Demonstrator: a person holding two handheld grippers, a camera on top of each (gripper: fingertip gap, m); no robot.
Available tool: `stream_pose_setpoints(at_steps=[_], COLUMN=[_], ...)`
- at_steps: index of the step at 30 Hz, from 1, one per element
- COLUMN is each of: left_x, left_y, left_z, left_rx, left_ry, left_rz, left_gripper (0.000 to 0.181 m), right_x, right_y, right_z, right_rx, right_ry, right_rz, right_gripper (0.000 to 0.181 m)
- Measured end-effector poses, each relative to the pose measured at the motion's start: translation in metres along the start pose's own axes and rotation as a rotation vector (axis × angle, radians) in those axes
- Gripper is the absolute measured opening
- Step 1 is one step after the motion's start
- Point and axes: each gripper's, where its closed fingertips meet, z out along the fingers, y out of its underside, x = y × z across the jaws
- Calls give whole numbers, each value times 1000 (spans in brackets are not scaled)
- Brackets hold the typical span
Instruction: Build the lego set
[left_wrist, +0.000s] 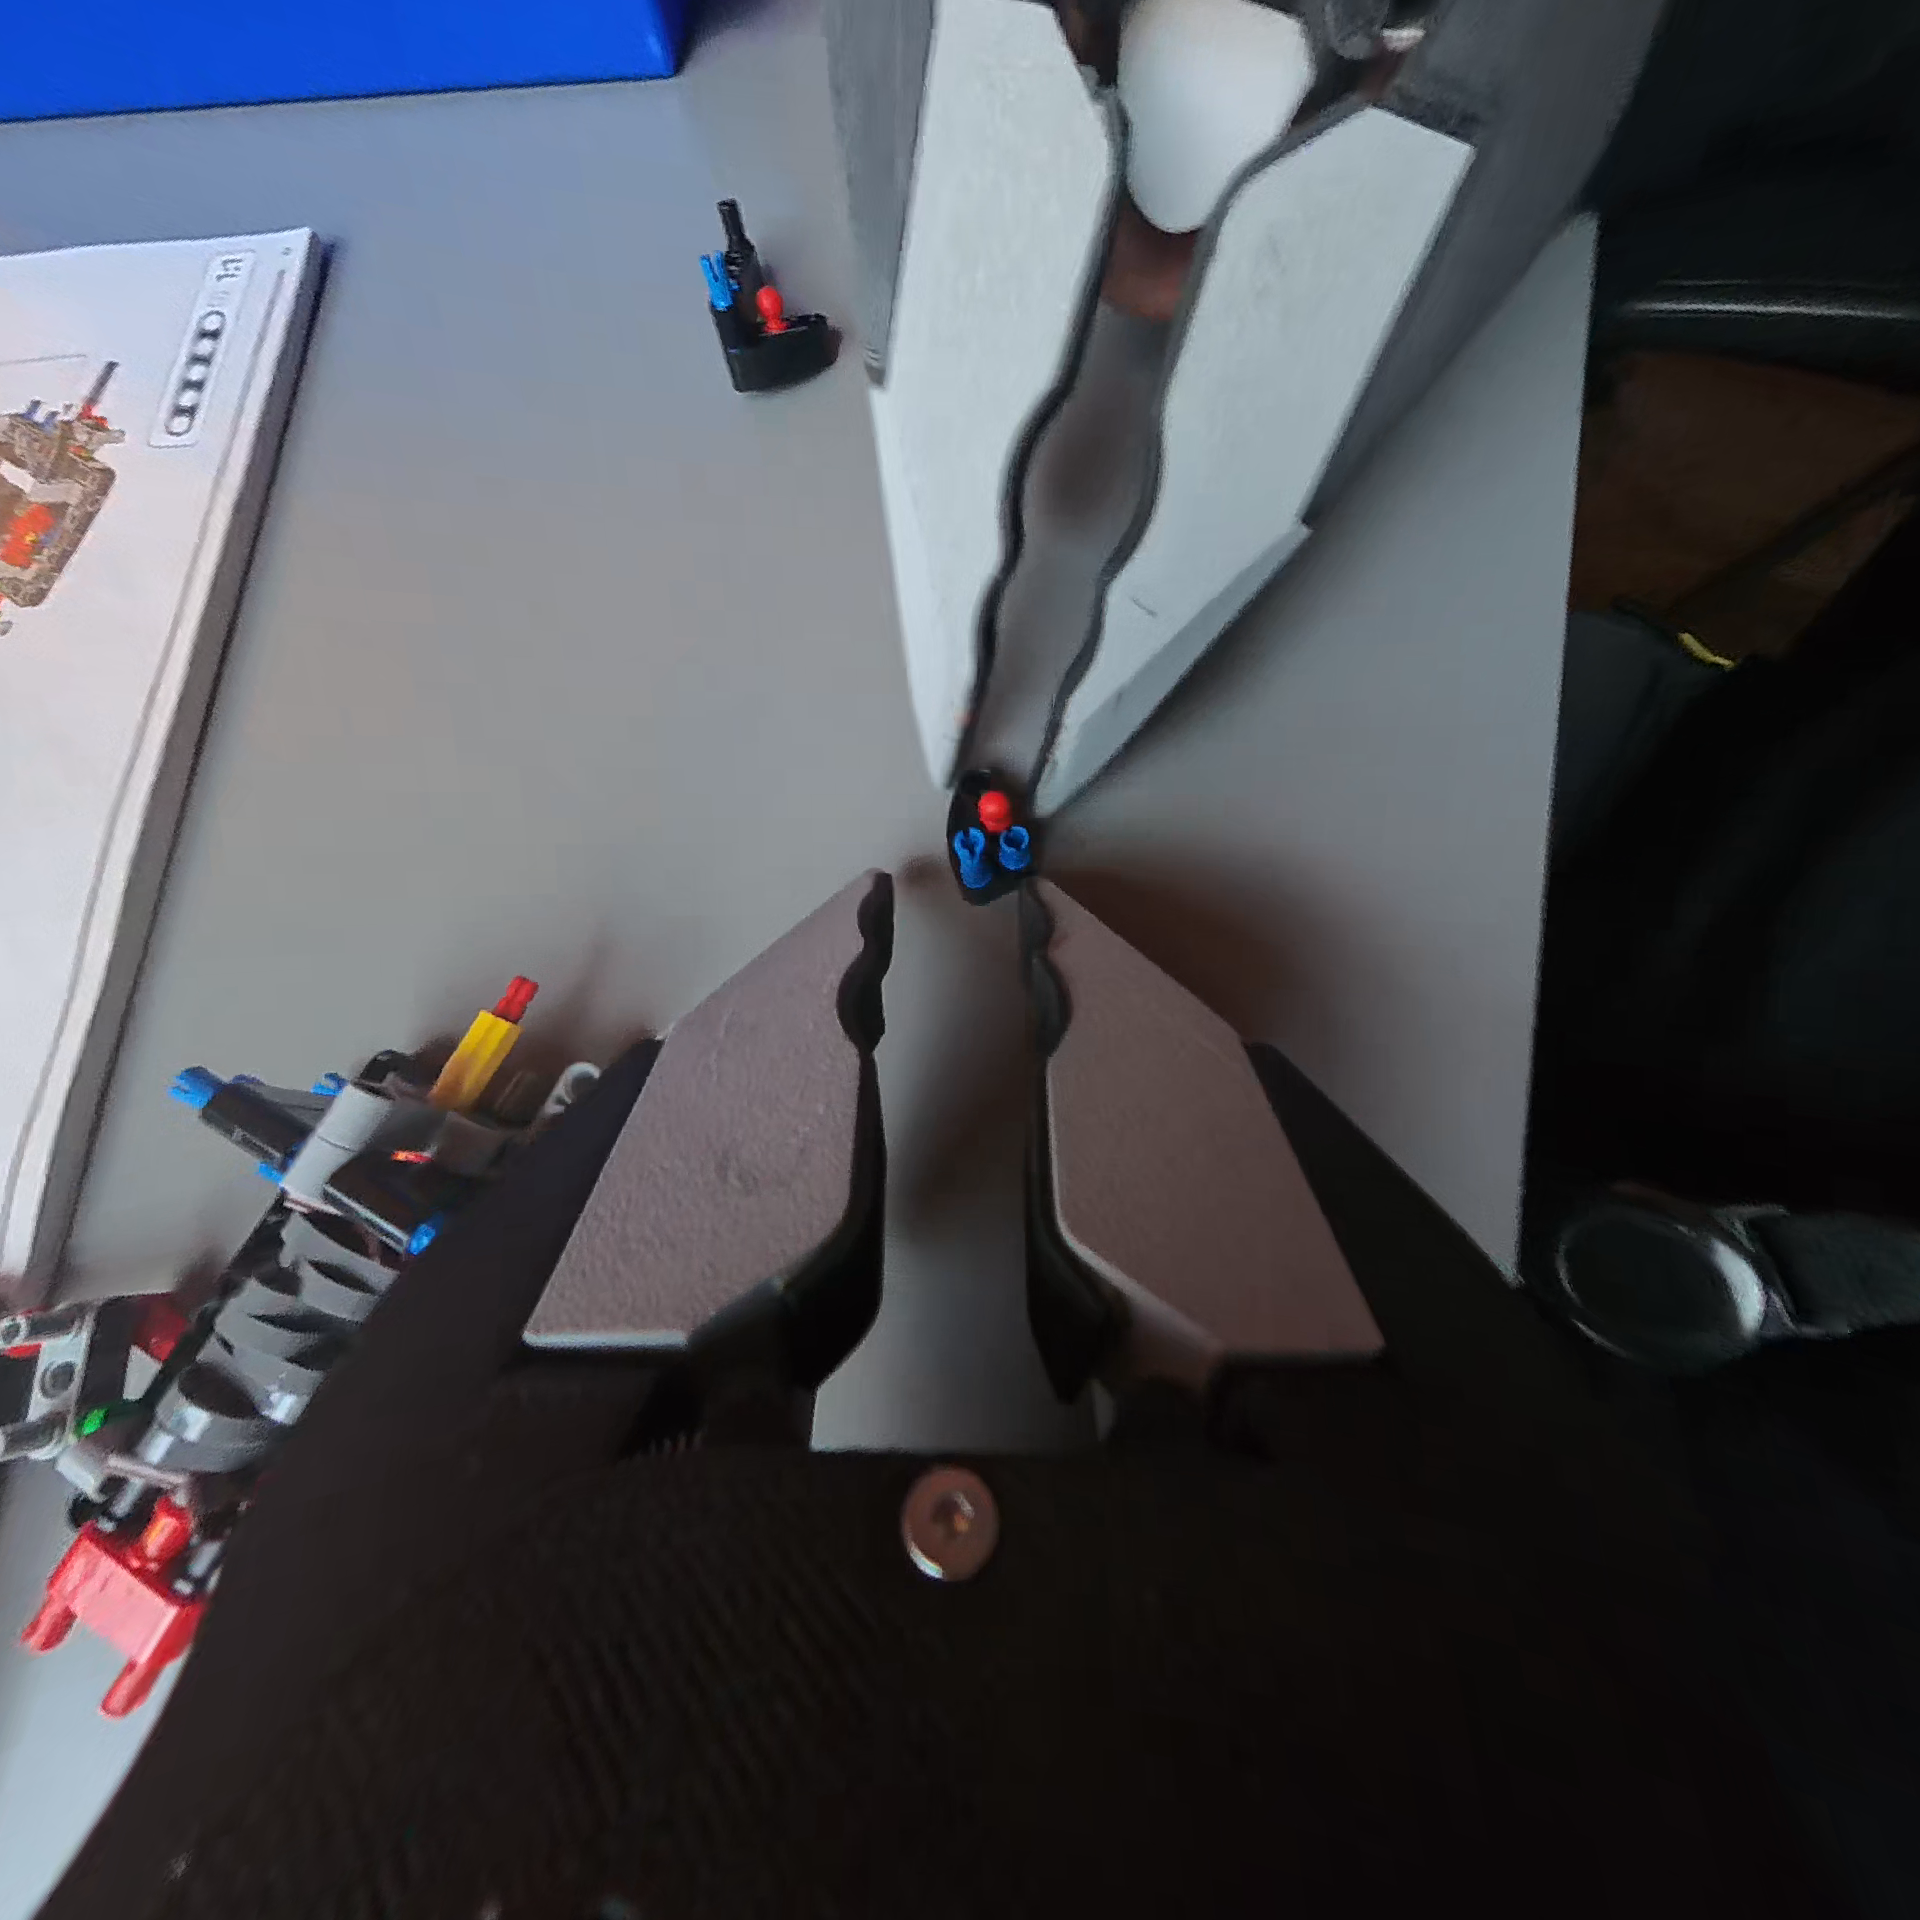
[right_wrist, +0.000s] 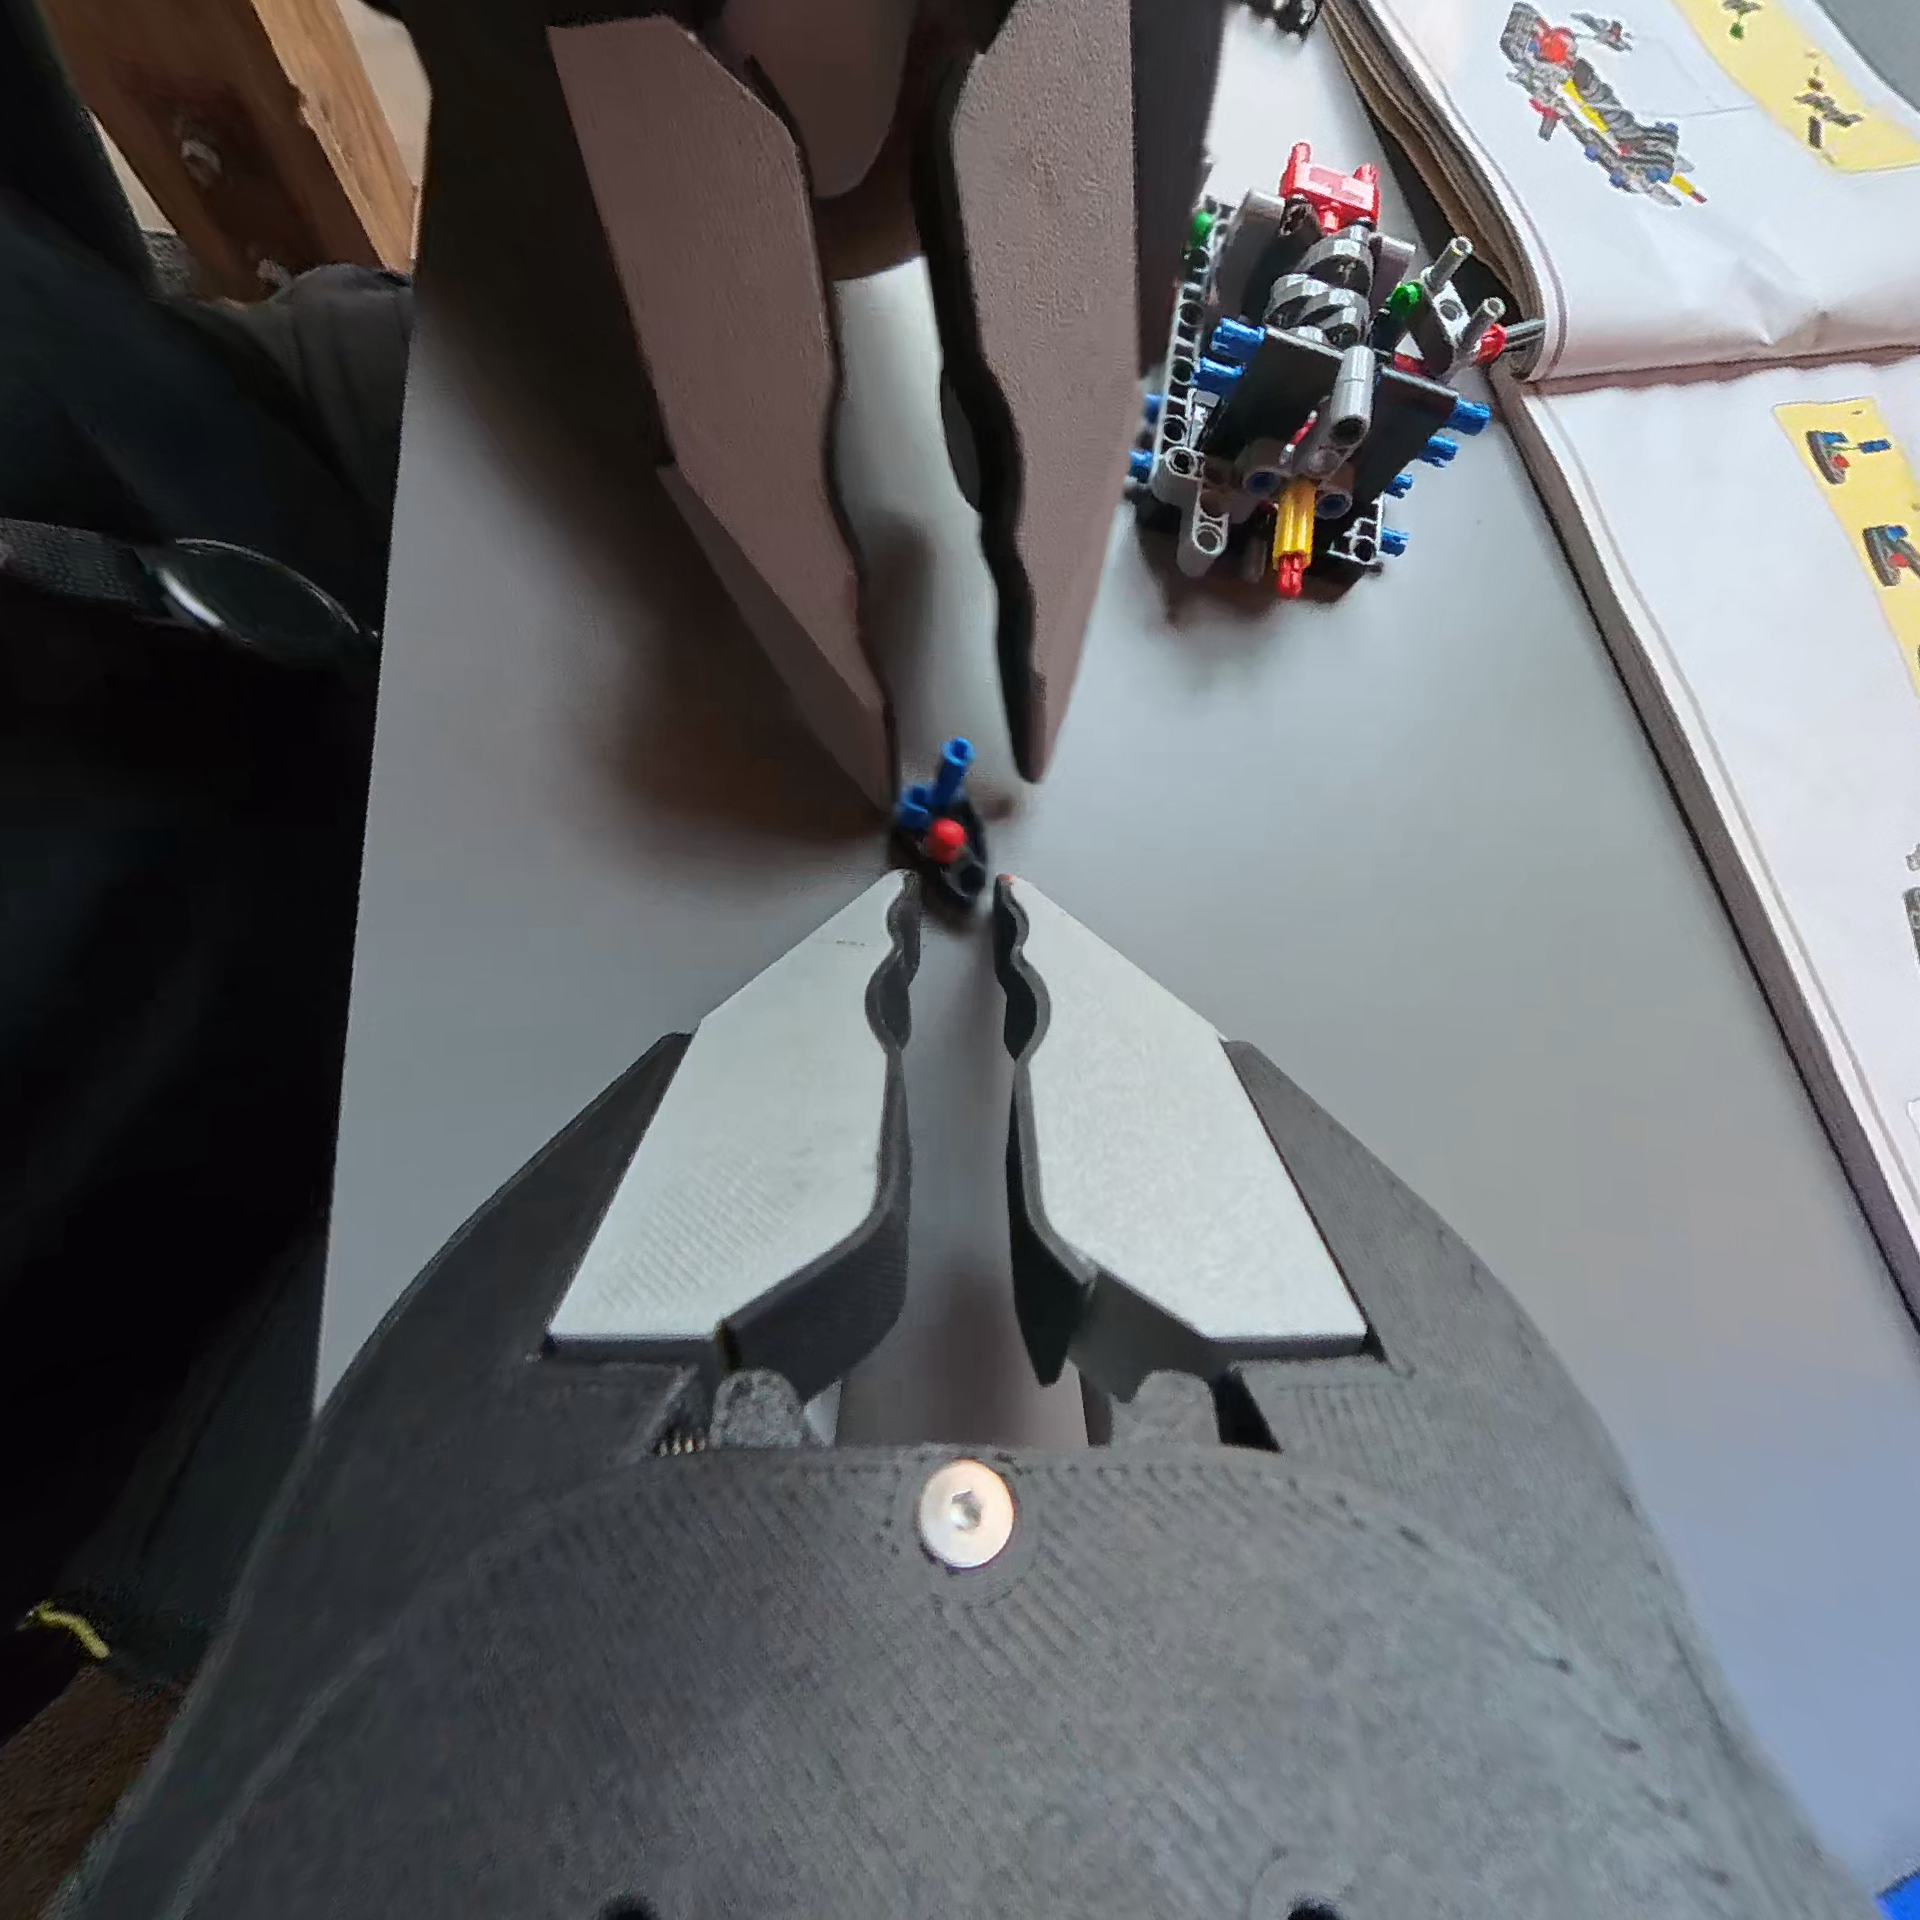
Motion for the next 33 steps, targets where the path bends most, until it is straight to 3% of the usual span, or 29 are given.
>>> stream_pose_setpoints(at_steps=[4,6,10,20,27,33], left_x=[-13,-26,-38,-26,-7,-12], left_y=[-2,1,7,9,3,-3], left_z=[3,3,-3,-6,-2,5], left_rx=[-4,-12,-17,-15,-8,-9], left_ry=[-27,-86,-148,-89,-16,-29], left_rz=[-54,-99,-108,-83,-55,-62], left_gripper=[30,22,23,16,17,17], right_x=[2,-3,-22,18,17,16], right_y=[1,7,3,18,14,9], right_z=[-3,-7,-7,-14,-9,-4], right_rx=[-17,-48,-2,-14,-9,-6], right_ry=[59,39,-38,77,71,55], right_rz=[-9,-12,2,136,96,88], right_gripper=[19,3,2,8,10,9])
